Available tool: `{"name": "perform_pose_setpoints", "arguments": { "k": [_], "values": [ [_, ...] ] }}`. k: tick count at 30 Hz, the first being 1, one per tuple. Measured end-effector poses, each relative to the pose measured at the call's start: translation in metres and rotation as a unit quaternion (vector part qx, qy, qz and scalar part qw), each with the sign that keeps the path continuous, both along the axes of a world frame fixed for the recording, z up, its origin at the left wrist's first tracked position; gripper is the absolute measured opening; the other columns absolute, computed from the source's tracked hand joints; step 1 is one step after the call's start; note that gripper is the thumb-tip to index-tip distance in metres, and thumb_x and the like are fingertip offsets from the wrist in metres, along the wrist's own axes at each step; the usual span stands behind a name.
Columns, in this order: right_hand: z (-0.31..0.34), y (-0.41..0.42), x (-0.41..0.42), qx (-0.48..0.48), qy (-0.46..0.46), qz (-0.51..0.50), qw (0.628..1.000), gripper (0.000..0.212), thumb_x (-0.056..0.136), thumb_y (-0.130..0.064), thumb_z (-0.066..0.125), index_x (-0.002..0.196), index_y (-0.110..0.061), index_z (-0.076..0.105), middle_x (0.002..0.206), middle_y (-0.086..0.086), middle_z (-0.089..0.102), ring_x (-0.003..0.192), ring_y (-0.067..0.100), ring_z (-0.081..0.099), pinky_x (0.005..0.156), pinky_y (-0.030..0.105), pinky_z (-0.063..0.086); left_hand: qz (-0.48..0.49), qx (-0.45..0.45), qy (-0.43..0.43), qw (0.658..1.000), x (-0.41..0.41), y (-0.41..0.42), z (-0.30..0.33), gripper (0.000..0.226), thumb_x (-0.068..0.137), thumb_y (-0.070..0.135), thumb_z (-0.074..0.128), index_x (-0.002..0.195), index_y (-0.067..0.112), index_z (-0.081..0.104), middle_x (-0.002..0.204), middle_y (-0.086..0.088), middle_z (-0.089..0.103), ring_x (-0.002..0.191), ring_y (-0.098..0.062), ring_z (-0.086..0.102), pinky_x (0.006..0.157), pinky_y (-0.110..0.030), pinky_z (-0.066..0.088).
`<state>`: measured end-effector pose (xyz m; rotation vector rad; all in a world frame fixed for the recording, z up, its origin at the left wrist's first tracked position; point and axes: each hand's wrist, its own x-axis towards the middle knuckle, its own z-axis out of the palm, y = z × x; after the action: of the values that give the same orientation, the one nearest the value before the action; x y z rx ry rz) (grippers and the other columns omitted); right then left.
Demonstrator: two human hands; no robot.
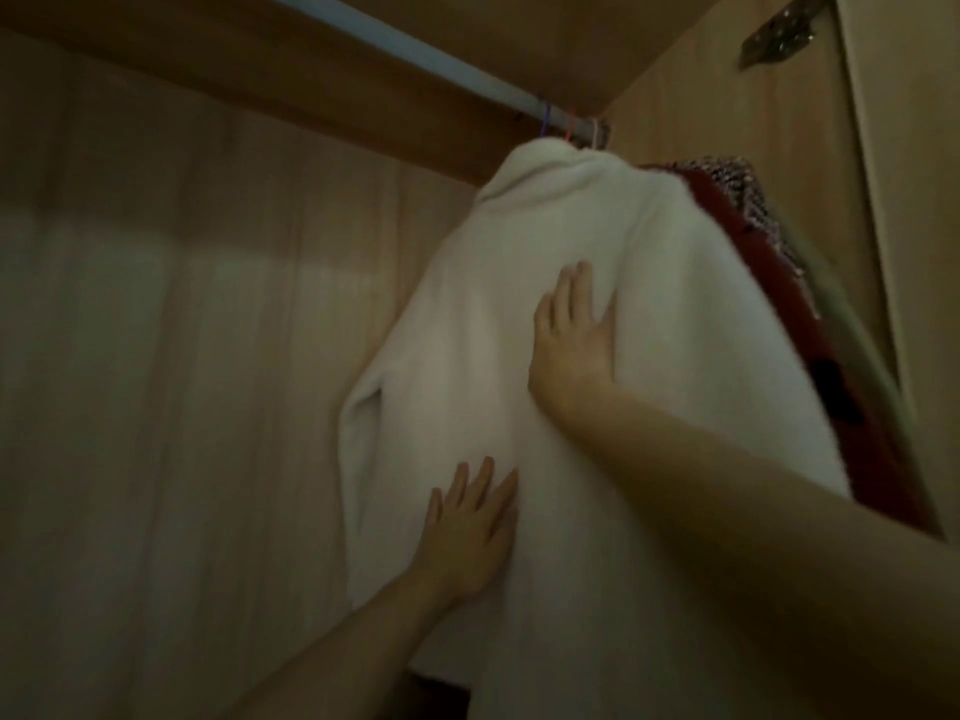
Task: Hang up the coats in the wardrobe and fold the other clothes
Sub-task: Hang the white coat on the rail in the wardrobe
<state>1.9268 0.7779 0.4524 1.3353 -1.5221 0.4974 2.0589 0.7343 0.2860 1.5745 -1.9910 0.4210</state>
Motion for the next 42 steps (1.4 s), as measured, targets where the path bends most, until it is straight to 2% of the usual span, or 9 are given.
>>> {"name": "perform_pose_setpoints", "arguments": {
  "k": [5,8,11,13,16,19,25,32,42],
  "values": [
    [-0.121,0.043,-0.001,0.071,0.054,-0.092,0.992,0.066,0.101,-0.041,0.026,0.153,-0.004,0.011,0.160,0.020,0.008,0.145,0.041,0.005,0.088,0.070,-0.032,0.006,0.197,-0.091,0.976,0.009,0.074,-0.060,0.055,0.103,0.052,0.022,0.154,0.038,0.007,0.163,0.007,-0.004,0.150,-0.020,0.001,0.119,-0.052,0.003],
    [-0.195,0.063,-0.001,0.164,0.060,-0.048,0.984,0.068,0.102,-0.034,0.022,0.149,0.005,-0.008,0.154,0.034,-0.011,0.142,0.050,-0.008,0.075,0.068,-0.040,0.038,0.243,-0.137,0.960,0.017,0.111,-0.116,0.062,0.099,0.059,0.022,0.153,0.042,-0.004,0.161,0.006,-0.019,0.150,-0.024,-0.005,0.119,-0.052,-0.003],
    [-0.254,0.099,-0.004,0.222,0.037,-0.016,0.974,0.078,0.101,-0.042,0.027,0.147,0.005,-0.016,0.150,0.036,-0.021,0.142,0.049,-0.011,0.092,0.067,-0.032,0.034,0.171,-0.133,0.976,0.022,0.146,-0.172,0.062,0.097,0.057,0.022,0.154,0.038,0.006,0.163,0.003,-0.009,0.150,-0.022,0.008,0.118,-0.050,0.005],
    [-0.284,0.125,-0.007,0.276,0.020,0.013,0.961,0.079,0.100,-0.049,0.030,0.151,0.000,-0.007,0.154,0.032,-0.018,0.144,0.045,-0.011,0.104,0.064,-0.022,0.040,0.091,-0.088,0.991,0.026,0.178,-0.194,0.062,0.096,0.057,0.026,0.154,0.038,0.014,0.162,0.006,-0.001,0.147,-0.019,0.021,0.115,-0.047,0.010],
    [-0.325,0.164,-0.008,0.377,-0.043,0.111,0.918,0.073,0.094,-0.046,0.044,0.152,-0.013,0.016,0.161,0.018,-0.003,0.148,0.033,-0.001,0.115,0.058,-0.006,0.031,0.172,-0.013,0.984,0.039,0.227,-0.216,0.065,0.100,0.054,0.029,0.153,0.039,-0.006,0.161,0.010,-0.017,0.149,-0.015,-0.005,0.119,-0.048,-0.003],
    [-0.359,0.200,-0.010,0.380,-0.099,0.207,0.896,0.063,0.091,-0.042,0.049,0.145,-0.017,0.031,0.161,0.012,0.008,0.148,0.027,0.007,0.118,0.053,0.009,0.067,0.178,-0.047,0.981,0.047,0.261,-0.224,0.067,0.099,0.056,0.027,0.153,0.036,-0.007,0.160,0.007,-0.021,0.148,-0.015,-0.012,0.119,-0.049,-0.005],
    [-0.386,0.254,-0.026,0.337,-0.073,0.274,0.898,0.059,0.088,-0.036,0.057,0.142,-0.016,0.044,0.160,0.013,0.018,0.146,0.033,0.017,0.115,0.051,0.021,0.066,0.145,-0.066,0.985,0.036,0.308,-0.224,0.068,0.098,0.058,0.028,0.154,0.036,-0.002,0.160,0.005,-0.023,0.148,-0.016,-0.015,0.120,-0.049,-0.006],
    [-0.381,0.316,-0.081,0.266,-0.089,0.242,0.929,0.068,0.090,-0.037,0.052,0.151,-0.018,0.028,0.162,0.010,0.011,0.149,0.031,0.007,0.118,0.055,0.015,-0.018,0.042,-0.034,0.998,-0.021,0.348,-0.219,0.063,0.097,0.060,0.016,0.154,0.038,0.001,0.163,0.005,-0.011,0.150,-0.017,-0.009,0.119,-0.046,-0.003],
    [-0.398,0.410,-0.215,0.249,-0.179,0.070,0.949,0.065,0.097,-0.045,0.037,0.154,-0.021,0.017,0.163,0.007,0.006,0.149,0.030,0.003,0.117,0.056,0.014,-0.185,0.037,-0.049,0.981,-0.171,0.384,-0.223,0.064,0.097,0.062,0.015,0.155,0.036,0.005,0.164,0.003,-0.008,0.150,-0.016,-0.009,0.120,-0.049,0.001]
  ]
}}
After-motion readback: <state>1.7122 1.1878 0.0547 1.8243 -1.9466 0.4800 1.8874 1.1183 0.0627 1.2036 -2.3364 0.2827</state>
